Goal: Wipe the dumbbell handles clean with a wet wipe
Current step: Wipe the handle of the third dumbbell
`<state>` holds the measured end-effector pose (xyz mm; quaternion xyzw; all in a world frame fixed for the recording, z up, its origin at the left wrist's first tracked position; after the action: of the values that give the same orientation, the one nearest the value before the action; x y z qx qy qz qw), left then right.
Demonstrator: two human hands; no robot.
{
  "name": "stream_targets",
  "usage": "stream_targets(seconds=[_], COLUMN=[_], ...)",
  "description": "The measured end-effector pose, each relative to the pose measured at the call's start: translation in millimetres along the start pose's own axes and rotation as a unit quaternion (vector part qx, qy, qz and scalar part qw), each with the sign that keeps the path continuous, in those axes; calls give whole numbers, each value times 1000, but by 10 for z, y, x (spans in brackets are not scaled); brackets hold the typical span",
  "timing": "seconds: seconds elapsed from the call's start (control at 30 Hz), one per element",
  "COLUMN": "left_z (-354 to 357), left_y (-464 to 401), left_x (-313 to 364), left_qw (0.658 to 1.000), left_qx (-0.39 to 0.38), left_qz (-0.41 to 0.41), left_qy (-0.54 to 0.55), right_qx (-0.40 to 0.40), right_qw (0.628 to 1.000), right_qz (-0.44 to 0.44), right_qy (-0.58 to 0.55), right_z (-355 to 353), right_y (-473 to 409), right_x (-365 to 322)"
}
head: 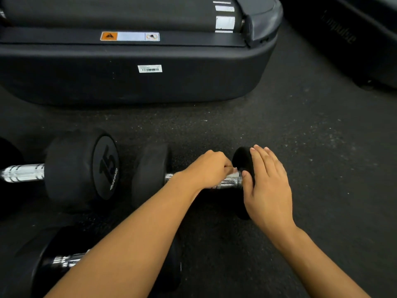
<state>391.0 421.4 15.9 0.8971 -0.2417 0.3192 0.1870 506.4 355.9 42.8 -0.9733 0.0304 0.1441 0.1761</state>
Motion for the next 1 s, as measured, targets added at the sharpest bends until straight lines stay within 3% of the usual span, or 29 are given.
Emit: stream_targets(seconds=[0.17,0.33,0.5,0.67,0.8,0.9,1.0], left_z=[80,6,43,-14,168,227,199], left_y=[188,-20,138,23,204,371,479], left_x=[71,43,93,135,134,90,12], left_qw=[986,998,990,991,964,934,901], left_qx=[44,-49,2,10,96,192,236], left_qz=[87,17,58,34,110,209,256], left_qy=[-133,-35,-131,-126,-222,-215,-257], right_qx=[-3,-2,-1,4,3,-5,-17], right_qw=[1000,1000,1000,1000,1000,1000,1000], right_qz=[-7,-2,-10,-6,-7,-5,-8], right_qy=[-7,-1,1,-10,-11,-11,-14], right_z=[-8,-4,-15,0,1,17,10], right_y=[-4,-4,-10,-5,-12,-4,-1], right_x=[5,3,-4,12,10,21,41])
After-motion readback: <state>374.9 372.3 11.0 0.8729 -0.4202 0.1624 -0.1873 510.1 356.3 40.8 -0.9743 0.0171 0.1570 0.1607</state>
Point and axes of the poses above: each hand's wrist, its own y-axis away from the middle knuckle, its own z-axis out of the palm, x = y × z, the point moved 4 cm from there along -y, towards the middle knuckle, and after that the axes turned 10 degrees about z, right-handed, at the moved point
